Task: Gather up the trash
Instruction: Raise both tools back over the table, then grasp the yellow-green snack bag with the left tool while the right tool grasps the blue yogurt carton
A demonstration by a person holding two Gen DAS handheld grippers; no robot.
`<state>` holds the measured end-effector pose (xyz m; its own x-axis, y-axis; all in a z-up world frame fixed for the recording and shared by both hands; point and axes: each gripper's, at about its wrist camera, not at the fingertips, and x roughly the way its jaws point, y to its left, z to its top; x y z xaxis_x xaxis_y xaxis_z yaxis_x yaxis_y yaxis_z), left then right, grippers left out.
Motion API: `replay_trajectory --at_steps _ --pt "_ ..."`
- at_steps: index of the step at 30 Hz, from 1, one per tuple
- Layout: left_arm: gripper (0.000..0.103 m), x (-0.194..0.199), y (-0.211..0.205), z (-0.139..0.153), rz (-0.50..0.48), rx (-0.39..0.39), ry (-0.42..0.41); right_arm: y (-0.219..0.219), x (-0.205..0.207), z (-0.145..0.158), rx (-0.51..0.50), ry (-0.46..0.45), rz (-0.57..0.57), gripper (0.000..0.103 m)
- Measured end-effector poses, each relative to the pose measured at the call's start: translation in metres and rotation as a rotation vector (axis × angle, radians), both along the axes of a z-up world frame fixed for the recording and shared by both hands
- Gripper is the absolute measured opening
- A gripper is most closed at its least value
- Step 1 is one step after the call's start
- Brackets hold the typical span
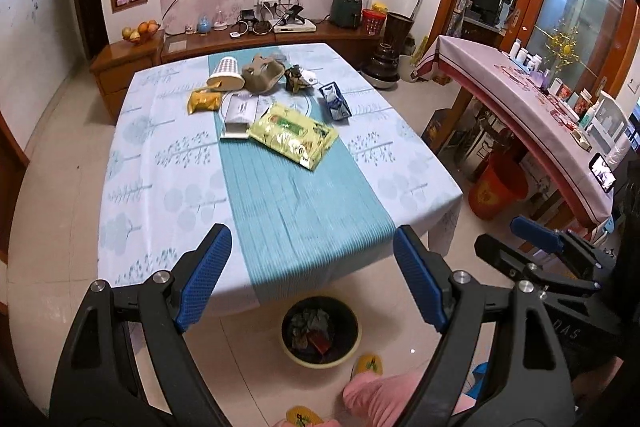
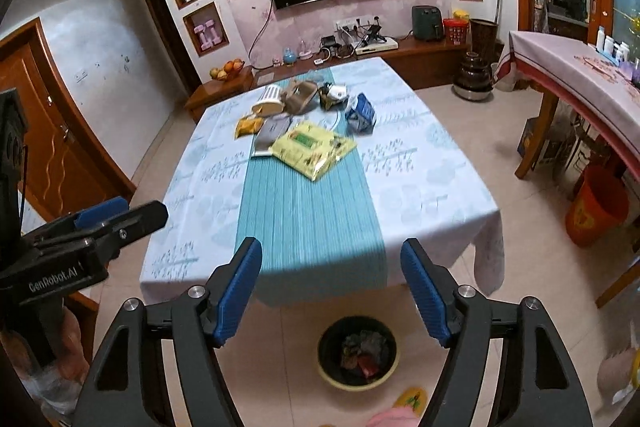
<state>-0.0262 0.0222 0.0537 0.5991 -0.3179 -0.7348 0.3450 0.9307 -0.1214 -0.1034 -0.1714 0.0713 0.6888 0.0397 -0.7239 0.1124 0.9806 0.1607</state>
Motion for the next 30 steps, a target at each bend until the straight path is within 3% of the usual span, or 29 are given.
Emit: replay_trajectory --at_steps 4,10,19,26,30 --pt "0.081 0.032 -0.016 -0.006 0.017 -0.005 0.011 -0.017 0.042 0.000 -0.009 -0.003 0.027 0.073" --pt "0.082 0.106 -0.049 -0.036 0.095 0.009 0.077 -0.056 0.131 -0.025 0.022 0.025 0.071 0.078" --pt "0.082 0.240 -0.087 -0.115 0.324 -0.018 0.299 -0.117 0.298 -0.089 0.080 0.195 0.176 0.078" --pt "0.082 0.299 -0.081 -0.173 0.531 -0.122 0.441 -0.115 0.414 -0.130 0.074 0.256 0.256 0.081" --pt "0.082 0.313 -0.075 -0.186 0.597 -0.139 0.456 -0.099 0.466 -0.156 0.057 0.303 0.248 0.086"
